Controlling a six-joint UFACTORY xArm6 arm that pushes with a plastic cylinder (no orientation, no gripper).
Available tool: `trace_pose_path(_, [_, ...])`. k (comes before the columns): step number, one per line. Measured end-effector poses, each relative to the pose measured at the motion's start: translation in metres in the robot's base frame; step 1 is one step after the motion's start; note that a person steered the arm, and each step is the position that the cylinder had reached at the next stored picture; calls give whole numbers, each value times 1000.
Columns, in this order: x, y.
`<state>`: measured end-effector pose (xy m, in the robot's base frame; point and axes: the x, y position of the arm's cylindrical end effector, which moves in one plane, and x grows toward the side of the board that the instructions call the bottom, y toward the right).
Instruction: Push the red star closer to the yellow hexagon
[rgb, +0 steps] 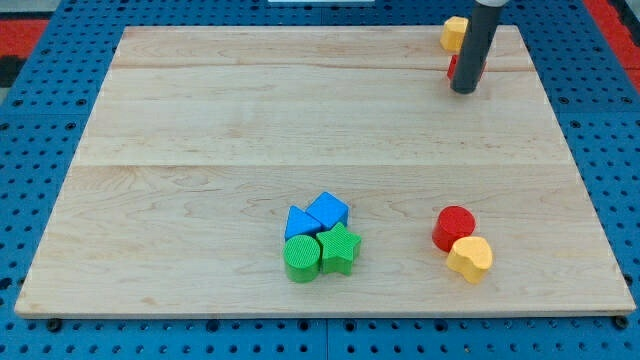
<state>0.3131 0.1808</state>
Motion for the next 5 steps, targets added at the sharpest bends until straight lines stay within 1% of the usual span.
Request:
trace_pose_path(2, [-21,5])
trace_pose_path(5, [-31,11])
